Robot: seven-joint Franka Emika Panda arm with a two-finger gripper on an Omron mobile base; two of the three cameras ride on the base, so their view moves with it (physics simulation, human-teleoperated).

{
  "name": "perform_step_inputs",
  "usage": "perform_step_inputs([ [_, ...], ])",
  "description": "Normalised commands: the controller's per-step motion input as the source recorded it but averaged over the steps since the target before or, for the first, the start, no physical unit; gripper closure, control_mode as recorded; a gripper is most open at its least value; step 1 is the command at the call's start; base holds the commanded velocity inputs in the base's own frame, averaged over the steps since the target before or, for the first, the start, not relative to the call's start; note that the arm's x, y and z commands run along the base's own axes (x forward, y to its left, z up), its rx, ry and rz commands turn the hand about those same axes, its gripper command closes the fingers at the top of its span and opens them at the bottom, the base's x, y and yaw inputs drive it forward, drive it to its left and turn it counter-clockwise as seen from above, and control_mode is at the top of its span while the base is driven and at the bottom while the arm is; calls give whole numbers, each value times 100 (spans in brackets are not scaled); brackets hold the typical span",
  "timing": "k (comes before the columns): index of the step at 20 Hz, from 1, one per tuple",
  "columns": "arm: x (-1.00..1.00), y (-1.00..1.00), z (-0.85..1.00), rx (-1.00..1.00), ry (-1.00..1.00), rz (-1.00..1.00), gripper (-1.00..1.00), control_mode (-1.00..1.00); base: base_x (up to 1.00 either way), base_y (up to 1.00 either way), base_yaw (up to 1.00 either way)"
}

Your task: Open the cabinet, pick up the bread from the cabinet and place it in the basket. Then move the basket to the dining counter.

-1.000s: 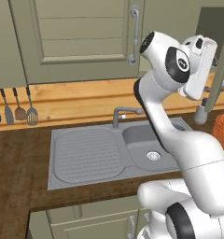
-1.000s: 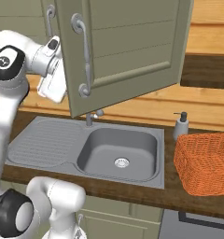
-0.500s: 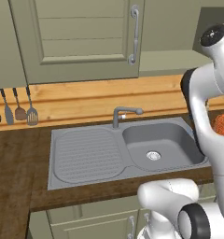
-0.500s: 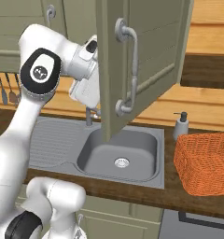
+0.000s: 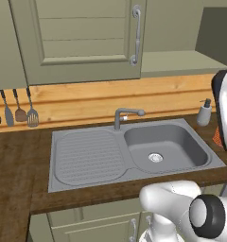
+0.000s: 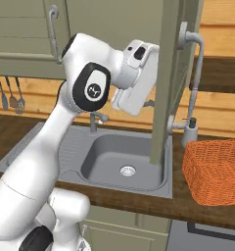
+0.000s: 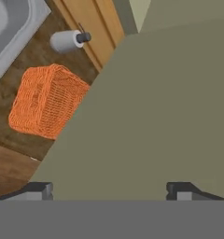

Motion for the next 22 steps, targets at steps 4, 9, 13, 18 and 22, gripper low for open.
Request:
perform_step_inputs([
  [4,39,-72,-10,0,-2,10,-100,-100,0,0,0],
  [9,18,-48,-9,0,0,6,-100,-100,0,0,0],
  [13,-4,19,-19,10,6,0,-100,-100,0,0,0],
  [18,-22,86,-29,7,1,-1,-100,-100,0,0,0],
  [22,-25,100,-31,10,0,0,-100,-100,0,0,0],
])
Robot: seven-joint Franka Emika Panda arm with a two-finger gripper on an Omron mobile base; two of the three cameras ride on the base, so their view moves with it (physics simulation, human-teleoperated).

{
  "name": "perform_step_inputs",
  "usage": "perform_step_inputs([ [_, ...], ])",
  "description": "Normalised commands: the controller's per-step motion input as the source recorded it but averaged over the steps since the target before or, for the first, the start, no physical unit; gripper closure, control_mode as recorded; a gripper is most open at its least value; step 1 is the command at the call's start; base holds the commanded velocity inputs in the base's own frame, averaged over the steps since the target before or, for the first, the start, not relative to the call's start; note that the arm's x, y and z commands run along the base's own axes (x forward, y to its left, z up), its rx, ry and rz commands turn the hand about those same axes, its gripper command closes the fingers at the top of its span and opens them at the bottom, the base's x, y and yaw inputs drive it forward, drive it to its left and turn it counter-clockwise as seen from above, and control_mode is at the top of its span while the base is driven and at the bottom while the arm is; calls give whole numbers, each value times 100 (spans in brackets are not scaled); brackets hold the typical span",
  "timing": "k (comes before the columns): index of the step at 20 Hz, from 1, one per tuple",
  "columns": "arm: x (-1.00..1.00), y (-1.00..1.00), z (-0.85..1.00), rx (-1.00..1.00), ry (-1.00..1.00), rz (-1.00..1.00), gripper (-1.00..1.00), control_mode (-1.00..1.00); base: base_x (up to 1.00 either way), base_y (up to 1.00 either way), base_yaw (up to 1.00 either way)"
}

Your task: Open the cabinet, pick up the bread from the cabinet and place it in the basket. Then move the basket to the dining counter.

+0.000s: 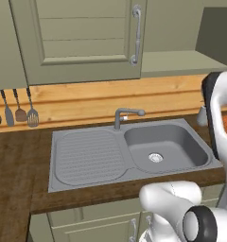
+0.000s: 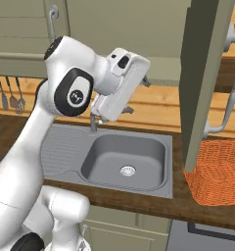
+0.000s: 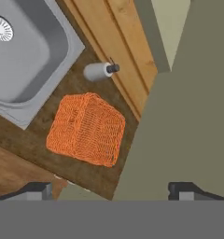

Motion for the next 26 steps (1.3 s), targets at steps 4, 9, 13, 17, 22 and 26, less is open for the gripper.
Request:
perform_step_inputs([
  [4,-4,100,-24,7,18,9,-100,-100,0,0,0],
  [9,0,100,-14,30,5,-17,-100,-100,0,0,0],
  [13,0,72,-45,61,-3,-40,-100,-100,0,0,0],
  [17,-14,25,-83,84,-3,-48,-100,-100,0,0,0],
  [22,-14,44,-80,85,-11,-38,-100,-100,0,0,0],
  [26,0,94,1,9,-23,-20,-100,-100,0,0,0],
])
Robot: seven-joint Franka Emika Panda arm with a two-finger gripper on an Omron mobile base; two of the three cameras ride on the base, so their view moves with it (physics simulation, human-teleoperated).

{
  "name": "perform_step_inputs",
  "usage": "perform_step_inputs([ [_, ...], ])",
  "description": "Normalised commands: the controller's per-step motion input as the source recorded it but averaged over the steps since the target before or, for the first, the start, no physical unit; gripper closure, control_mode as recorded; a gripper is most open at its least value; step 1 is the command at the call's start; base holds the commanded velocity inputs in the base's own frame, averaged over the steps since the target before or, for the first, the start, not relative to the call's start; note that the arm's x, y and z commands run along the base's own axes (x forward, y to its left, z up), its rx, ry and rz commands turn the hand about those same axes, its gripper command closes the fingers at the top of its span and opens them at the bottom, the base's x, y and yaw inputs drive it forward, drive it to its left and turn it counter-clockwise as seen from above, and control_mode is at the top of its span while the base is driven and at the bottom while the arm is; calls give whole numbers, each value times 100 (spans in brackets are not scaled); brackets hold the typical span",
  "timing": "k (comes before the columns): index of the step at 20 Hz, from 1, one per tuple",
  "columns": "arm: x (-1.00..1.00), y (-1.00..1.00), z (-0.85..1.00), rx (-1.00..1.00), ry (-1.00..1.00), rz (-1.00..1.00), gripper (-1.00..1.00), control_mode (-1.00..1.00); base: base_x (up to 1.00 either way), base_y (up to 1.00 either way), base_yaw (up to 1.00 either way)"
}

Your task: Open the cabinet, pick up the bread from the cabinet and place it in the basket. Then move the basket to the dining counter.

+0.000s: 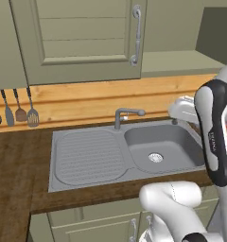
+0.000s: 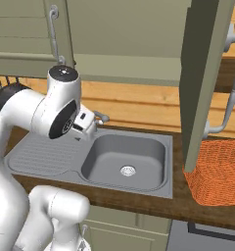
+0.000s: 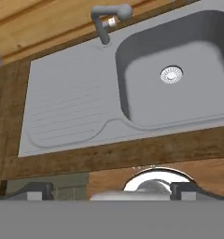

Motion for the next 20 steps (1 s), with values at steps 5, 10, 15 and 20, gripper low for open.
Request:
perform_step_inputs([
  [5,34,35,37,-27,-24,-8,-100,-100,0,0,0],
  [10,39,5,54,-38,-30,9,-100,-100,0,0,0],
  [15,10,17,94,-16,-35,5,-100,-100,0,0,0],
  [20,19,34,100,0,-15,3,-100,-100,0,0,0],
])
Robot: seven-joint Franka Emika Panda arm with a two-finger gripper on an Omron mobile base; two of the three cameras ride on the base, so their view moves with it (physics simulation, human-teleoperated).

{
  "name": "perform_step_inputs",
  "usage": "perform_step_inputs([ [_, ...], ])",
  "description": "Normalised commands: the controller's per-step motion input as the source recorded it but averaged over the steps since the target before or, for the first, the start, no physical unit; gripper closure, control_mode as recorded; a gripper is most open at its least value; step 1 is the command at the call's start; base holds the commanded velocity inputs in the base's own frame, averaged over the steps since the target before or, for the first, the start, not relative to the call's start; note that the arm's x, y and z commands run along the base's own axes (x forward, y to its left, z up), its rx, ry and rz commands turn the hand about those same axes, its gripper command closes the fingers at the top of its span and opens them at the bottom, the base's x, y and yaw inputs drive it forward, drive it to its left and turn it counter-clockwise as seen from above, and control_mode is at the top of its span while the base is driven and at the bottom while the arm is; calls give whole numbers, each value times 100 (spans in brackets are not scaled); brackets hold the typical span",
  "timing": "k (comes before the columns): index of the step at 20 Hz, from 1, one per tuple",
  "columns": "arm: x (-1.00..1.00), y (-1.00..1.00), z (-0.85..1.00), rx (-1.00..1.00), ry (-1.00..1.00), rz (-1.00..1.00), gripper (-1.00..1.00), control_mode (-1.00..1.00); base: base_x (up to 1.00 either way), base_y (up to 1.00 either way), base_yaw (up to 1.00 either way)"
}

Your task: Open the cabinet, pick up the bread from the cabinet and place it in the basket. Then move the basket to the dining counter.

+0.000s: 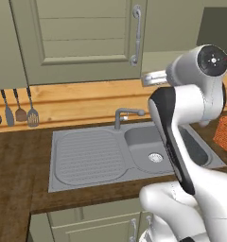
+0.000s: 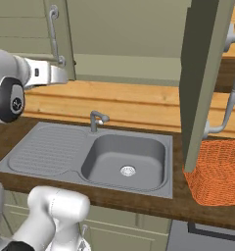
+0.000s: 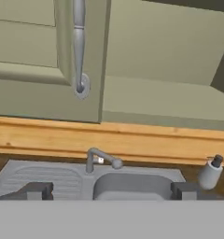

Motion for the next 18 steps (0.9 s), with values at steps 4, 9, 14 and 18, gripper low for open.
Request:
perform_step_inputs([
  [4,30,44,89,11,-1,2,-100,-100,0,0,0],
  [9,53,13,54,21,3,0,-100,-100,0,0,0],
  [14,86,0,10,19,0,0,-100,-100,0,0,0],
  [18,70,18,1,6,4,0,-100,-100,0,0,0],
])
